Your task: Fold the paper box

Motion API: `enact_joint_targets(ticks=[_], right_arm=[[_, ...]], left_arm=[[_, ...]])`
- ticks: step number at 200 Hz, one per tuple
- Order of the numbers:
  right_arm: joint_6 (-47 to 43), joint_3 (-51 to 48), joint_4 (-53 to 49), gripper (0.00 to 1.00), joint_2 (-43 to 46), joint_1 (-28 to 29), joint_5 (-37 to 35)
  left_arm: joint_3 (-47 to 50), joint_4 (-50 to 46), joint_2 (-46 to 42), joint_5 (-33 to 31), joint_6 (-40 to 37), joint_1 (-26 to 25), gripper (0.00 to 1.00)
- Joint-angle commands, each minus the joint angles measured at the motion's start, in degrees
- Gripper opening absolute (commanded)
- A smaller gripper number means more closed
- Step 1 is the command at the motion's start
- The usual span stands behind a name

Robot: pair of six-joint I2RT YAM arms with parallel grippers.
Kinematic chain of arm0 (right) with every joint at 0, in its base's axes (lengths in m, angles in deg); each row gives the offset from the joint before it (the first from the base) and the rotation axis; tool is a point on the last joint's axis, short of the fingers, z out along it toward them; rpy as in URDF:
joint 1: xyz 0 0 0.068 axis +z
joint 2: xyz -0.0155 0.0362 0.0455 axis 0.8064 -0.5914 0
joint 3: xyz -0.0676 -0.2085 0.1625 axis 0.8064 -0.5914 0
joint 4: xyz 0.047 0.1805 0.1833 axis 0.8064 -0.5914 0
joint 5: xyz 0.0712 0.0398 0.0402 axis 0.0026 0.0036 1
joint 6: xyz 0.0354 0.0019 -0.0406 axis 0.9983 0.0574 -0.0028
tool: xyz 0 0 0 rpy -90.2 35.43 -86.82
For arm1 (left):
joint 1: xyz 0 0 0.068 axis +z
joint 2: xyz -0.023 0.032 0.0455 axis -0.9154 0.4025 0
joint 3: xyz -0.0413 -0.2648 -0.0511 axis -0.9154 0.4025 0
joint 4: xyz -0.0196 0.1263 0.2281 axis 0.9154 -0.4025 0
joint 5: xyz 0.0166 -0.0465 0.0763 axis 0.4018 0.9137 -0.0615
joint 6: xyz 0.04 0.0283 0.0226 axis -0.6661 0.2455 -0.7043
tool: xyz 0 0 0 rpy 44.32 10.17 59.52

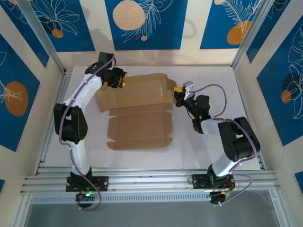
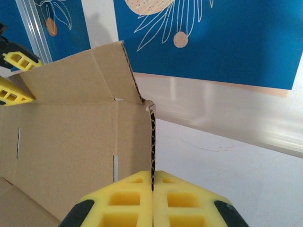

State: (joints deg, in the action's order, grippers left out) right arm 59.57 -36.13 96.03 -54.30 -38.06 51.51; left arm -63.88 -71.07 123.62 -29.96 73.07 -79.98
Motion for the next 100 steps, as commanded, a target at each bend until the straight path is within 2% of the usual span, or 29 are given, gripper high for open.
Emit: enact_joint_targets(ticks=[1,22,51,66,81,100], right_arm=[[3.6,0.2,1.9,0.07,-0.3,0.2,-6.3],[8.9,-0.1,3.7,0.08,-0.8,0.5,-8.1],[10.5,0.8,3.6,0.15,-2.3,2.1,-9.2],[11.3,0.9,3.2,0.25,-3.0,2.3,-9.9],[12.3,0.5,1.7,0.43,-2.6,2.2,-11.6],[12.0,0.1,-2.2,0.51,-0.3,1.9,-14.1]], left_arm=[[-0.2,-0.7,-2.2,-5.4,-0.3,-0.7,0.27],[2.9,1.4,-3.8,-7.3,-3.4,-1.8,0.2],[11.4,9.7,-5.9,-6.1,-1.0,-2.2,0.12],[14.5,13.2,-6.9,-6.9,-0.2,-2.2,0.11],[17.4,16.9,-7.9,-7.6,0.7,-2.2,0.1],[20.7,22.2,-9.0,-8.3,1.4,-2.3,0.11]])
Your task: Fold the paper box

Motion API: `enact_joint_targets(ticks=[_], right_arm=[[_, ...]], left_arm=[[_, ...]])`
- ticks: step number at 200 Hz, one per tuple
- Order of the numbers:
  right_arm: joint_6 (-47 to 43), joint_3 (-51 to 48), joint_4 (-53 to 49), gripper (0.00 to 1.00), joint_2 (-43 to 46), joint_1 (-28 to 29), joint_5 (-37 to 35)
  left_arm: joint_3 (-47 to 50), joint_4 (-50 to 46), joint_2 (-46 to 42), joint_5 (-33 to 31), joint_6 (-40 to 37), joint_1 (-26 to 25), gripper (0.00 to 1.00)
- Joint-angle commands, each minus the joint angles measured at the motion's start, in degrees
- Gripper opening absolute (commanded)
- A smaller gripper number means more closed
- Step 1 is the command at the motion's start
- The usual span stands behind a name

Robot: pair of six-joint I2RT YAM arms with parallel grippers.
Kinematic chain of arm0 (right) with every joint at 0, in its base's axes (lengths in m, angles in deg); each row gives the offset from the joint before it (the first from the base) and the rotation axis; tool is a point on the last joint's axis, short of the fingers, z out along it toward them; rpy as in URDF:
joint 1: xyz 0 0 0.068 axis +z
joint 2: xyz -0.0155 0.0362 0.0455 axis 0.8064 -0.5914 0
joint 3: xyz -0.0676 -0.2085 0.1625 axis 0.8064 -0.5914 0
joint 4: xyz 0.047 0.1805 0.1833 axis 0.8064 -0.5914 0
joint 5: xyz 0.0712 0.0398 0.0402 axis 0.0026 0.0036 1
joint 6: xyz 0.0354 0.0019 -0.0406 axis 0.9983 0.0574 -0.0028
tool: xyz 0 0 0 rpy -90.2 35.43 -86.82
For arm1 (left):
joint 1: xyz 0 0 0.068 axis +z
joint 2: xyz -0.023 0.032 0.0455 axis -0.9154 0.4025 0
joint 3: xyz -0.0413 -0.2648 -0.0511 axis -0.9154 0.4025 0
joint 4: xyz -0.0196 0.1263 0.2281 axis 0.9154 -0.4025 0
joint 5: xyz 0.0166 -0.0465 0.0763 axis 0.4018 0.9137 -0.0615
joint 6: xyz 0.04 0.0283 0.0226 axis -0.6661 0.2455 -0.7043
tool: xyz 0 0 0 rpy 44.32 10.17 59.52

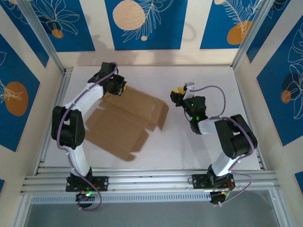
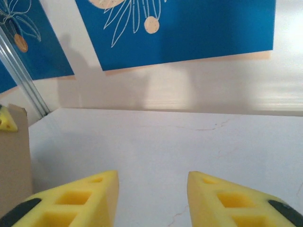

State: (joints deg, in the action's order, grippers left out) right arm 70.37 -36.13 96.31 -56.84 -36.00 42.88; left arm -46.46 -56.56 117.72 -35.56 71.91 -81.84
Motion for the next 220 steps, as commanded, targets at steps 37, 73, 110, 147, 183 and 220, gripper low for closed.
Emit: enact_joint_targets(ticks=[37,73,110,147,183,220], right_arm=[[1.4,4.2,-19.0,0.52,9.8,-0.4,-6.0],[1.3,13.4,-39.6,0.52,15.6,1.3,-7.7],[4.0,18.7,-47.3,0.48,17.1,1.1,-2.5],[7.6,25.0,-54.5,0.43,14.9,0.2,8.3],[11.6,29.3,-61.3,0.35,14.3,0.5,12.2],[22.4,38.9,-79.5,0.39,10.8,-0.5,15.8]], left_arm=[[10.8,21.7,-4.3,-2.1,3.9,-0.5,0.14],[17.0,41.8,-3.5,-0.6,5.5,-0.5,0.14],[19.7,58.1,-2.3,-1.9,2.6,-0.6,0.05],[20.6,74.9,2.2,0.3,2.7,-0.7,0.0],[24.6,86.5,6.4,0.7,3.2,-1.2,0.0],[28.7,95.5,9.2,0.0,2.9,-1.7,0.0]])
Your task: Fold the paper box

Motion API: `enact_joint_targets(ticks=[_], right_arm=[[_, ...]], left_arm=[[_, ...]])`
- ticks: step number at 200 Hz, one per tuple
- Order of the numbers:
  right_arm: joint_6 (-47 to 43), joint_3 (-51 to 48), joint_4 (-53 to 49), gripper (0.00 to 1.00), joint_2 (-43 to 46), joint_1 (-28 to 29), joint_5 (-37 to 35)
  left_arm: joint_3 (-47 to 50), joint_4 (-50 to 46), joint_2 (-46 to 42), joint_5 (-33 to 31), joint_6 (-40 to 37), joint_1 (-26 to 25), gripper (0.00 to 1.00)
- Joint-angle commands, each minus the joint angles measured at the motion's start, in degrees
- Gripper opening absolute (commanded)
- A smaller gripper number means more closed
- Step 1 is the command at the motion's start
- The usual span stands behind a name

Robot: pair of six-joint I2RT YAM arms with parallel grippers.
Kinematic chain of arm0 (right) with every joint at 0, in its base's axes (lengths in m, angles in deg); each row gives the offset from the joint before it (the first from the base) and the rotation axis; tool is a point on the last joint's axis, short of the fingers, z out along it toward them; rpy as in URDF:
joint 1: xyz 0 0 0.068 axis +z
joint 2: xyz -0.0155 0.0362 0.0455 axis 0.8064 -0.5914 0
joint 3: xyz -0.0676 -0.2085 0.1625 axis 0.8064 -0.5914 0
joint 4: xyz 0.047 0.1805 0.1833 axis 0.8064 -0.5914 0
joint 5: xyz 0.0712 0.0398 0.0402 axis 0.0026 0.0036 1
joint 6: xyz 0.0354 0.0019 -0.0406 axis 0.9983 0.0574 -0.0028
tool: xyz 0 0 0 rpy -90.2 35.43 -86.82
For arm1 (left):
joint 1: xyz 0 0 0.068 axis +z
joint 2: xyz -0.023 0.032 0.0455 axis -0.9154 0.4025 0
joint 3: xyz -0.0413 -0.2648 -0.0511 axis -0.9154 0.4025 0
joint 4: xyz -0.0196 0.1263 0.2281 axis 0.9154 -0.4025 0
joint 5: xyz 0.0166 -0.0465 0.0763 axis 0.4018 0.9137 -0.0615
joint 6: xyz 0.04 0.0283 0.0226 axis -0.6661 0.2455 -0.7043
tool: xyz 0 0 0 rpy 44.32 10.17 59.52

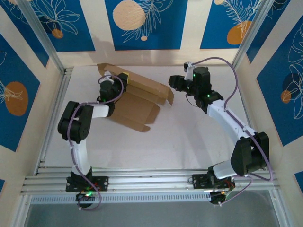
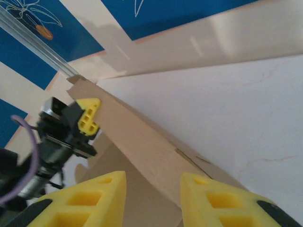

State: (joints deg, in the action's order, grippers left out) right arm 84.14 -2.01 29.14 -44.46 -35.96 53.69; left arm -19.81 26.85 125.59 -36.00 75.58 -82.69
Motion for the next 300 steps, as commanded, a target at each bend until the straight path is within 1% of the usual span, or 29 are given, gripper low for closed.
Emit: enact_joint_targets(ticks=[1,15,28,44,67,91,107,128,152,172,200,224,235,247,255,270,283,300], right_arm=[[8.9,4.8,-12.5,0.39,-1.6,-0.4,5.0],[12.6,4.8,-14.6,0.43,-1.7,0.6,5.2],[15.3,5.0,-17.8,0.45,-2.0,2.1,3.5],[16.7,4.0,-18.6,0.46,-2.5,3.5,3.9],[15.3,4.2,-19.8,0.47,-4.6,5.6,1.8],[16.0,4.9,-20.3,0.47,-8.0,5.7,2.6],[15.6,4.9,-20.8,0.47,-9.4,5.8,1.0],[12.8,5.8,-21.8,0.48,-11.6,5.2,-2.0],[10.7,8.2,-21.6,0.48,-15.0,3.4,-2.4],[9.0,11.5,-21.3,0.48,-18.3,2.2,-0.8],[5.8,17.8,-23.5,0.5,-22.1,1.0,0.6],[3.7,22.6,-25.2,0.5,-25.2,-0.2,5.6],[3.4,24.1,-25.4,0.51,-26.4,-0.6,8.9],[3.5,24.9,-25.4,0.51,-26.9,-0.7,10.8],[3.9,24.8,-24.9,0.51,-27.0,-0.7,12.0],[5.2,24.0,-23.3,0.51,-26.6,-0.8,14.4],[6.5,22.8,-22.6,0.51,-25.8,-0.8,15.1],[7.6,20.7,-21.4,0.51,-23.9,-0.9,15.8]], left_arm=[[2.2,12.3,1.4,0.5,-0.7,-0.9,0.0],[3.1,14.8,2.5,0.3,-0.5,-1.2,0.0],[4.3,15.9,2.7,0.0,-0.1,-1.4,0.0],[5.9,15.9,2.0,-0.3,-0.5,-1.5,0.0],[8.1,14.3,0.3,-1.1,-1.7,-1.9,0.0],[10.6,12.4,-2.1,-3.6,-3.0,-2.8,0.0],[11.8,10.0,-4.0,-5.1,-3.7,-3.4,0.0],[13.3,7.3,-6.4,-7.6,-4.9,-4.9,0.0],[14.3,4.0,-9.5,-10.7,-7.0,-6.7,0.0],[14.9,1.4,-11.5,-12.9,-7.3,-7.9,0.0],[16.6,-1.8,-14.3,-16.1,-7.2,-9.3,0.0],[17.3,-7.8,-18.1,-19.4,-7.9,-10.4,0.0],[17.1,-10.5,-19.6,-20.5,-9.0,-11.0,0.0],[16.9,-12.3,-20.6,-21.6,-10.3,-11.6,0.0],[17.1,-12.1,-20.6,-21.7,-10.6,-11.8,0.0],[18.4,-8.9,-19.5,-21.8,-9.9,-11.8,0.0],[19.9,-6.0,-18.5,-22.1,-9.4,-11.8,0.0],[21.7,-5.2,-17.9,-22.9,-8.1,-11.7,0.0]])
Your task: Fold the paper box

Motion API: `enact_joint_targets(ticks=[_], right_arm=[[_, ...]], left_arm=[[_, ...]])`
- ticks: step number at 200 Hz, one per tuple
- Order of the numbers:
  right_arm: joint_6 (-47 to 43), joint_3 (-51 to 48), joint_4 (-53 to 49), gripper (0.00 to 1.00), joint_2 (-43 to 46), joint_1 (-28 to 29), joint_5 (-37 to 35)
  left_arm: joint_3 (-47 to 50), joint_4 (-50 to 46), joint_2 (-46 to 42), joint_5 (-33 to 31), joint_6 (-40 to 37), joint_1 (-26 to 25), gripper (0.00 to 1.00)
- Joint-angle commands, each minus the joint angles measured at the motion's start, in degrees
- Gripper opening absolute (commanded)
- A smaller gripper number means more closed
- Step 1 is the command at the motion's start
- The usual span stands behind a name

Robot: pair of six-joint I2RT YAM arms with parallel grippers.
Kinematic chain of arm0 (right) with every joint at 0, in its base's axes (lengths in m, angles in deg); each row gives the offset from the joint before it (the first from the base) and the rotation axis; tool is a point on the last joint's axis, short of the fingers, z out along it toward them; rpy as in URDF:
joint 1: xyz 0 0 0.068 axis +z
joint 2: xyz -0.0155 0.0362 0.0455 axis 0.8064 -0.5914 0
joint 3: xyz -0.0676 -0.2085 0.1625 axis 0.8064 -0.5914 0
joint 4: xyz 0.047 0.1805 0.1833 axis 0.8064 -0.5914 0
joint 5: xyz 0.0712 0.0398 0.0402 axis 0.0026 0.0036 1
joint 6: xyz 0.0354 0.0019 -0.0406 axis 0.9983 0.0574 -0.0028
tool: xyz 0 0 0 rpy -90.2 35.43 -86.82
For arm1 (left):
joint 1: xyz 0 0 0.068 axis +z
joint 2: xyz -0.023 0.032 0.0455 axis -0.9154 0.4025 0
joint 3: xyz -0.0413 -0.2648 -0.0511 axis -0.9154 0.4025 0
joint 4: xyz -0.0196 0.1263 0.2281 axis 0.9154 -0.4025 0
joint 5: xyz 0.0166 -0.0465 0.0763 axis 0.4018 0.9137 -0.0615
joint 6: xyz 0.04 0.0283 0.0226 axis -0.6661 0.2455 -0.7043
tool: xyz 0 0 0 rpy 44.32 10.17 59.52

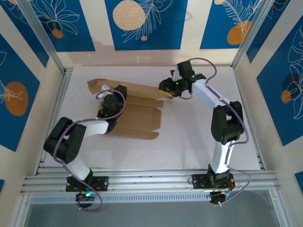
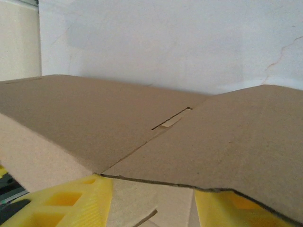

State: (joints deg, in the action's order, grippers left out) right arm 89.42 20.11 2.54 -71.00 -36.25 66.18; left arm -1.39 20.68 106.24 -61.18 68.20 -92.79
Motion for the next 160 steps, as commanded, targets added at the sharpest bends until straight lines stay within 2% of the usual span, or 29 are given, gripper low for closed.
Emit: enact_joint_targets(ticks=[1,24,48,92,137,160], right_arm=[[2.3,-1.5,5.3,0.51,2.7,-0.5,3.2],[1.1,-3.1,5.2,0.51,3.9,-0.7,1.2],[-0.9,-1.1,3.7,0.51,2.4,-1.1,0.0],[-0.6,6.3,3.2,0.51,-3.6,-0.7,4.2],[0.8,10.8,2.9,0.5,-6.7,-0.4,8.7],[1.1,9.7,3.0,0.5,-5.3,-0.3,9.5]], left_arm=[[3.3,1.0,1.4,2.3,-0.6,-1.7,0.0],[4.7,-0.1,1.0,1.6,1.0,-1.6,0.0],[2.6,-8.4,-1.9,2.3,2.3,-1.8,0.0],[-5.6,-38.2,-9.4,-1.1,7.0,-3.1,0.0],[-6.5,-43.0,-10.5,-3.5,8.8,-4.5,0.0],[-4.2,-38.3,-10.3,-6.6,8.1,-5.4,0.0]])
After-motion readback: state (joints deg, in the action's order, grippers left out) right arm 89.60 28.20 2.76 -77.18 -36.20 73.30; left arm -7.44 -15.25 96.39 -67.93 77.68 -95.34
